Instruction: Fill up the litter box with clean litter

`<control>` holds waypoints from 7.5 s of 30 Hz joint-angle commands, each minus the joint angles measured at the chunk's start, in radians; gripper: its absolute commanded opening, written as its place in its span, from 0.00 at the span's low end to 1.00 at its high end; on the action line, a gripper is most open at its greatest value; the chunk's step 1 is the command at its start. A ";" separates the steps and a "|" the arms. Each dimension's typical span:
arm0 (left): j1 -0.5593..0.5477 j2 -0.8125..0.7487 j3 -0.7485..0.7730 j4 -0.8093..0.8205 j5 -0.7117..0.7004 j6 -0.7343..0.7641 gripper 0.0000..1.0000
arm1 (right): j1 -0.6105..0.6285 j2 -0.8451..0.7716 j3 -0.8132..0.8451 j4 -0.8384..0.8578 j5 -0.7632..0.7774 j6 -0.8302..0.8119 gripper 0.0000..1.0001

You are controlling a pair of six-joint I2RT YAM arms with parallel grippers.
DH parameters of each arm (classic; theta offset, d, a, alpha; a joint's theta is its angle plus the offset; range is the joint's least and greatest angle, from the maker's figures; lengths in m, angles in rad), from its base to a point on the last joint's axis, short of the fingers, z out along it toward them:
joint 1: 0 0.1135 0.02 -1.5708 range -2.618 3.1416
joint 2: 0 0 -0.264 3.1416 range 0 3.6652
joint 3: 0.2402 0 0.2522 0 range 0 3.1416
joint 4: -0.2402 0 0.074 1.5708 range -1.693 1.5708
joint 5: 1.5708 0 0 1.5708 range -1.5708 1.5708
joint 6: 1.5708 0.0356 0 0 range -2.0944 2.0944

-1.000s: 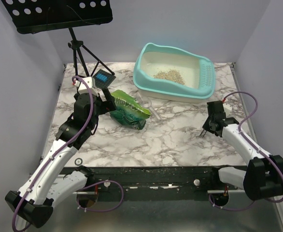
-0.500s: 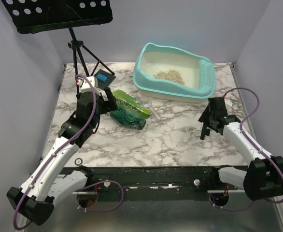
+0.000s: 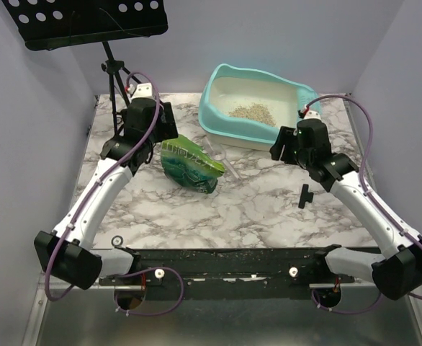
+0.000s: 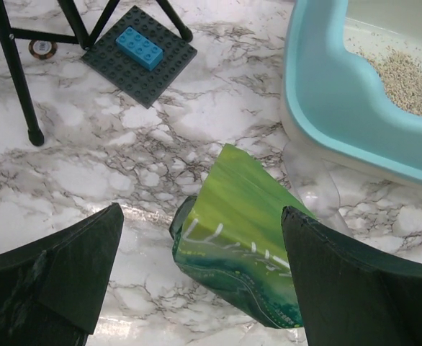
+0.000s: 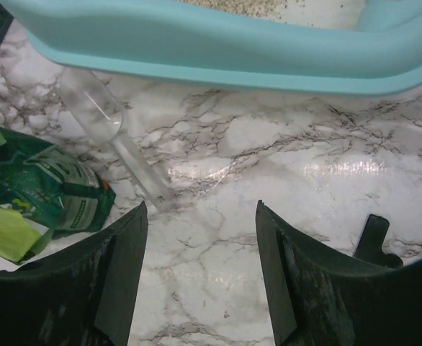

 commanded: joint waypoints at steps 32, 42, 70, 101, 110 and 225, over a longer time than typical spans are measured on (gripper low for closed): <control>0.316 0.329 -0.048 0.275 1.340 0.048 0.91 | 0.073 -0.093 -0.132 0.056 -0.292 -0.103 0.70; 0.372 0.312 -0.172 0.566 1.437 -0.052 0.47 | 0.099 -0.003 -0.064 0.275 -0.534 -0.167 0.68; 0.452 0.492 -0.425 2.201 1.563 -1.110 0.00 | 0.112 0.550 0.239 0.589 -1.088 -0.310 0.76; 0.402 0.197 -0.350 0.963 1.396 -0.224 0.20 | 0.221 0.634 0.226 0.621 -1.025 -0.298 0.00; 0.322 0.060 -0.142 0.301 0.854 0.203 0.58 | 0.260 0.473 0.161 0.492 -0.831 -0.414 0.00; -0.365 -0.686 -0.620 0.331 0.457 0.500 0.00 | 0.426 0.016 0.221 -0.175 -0.548 -0.890 0.24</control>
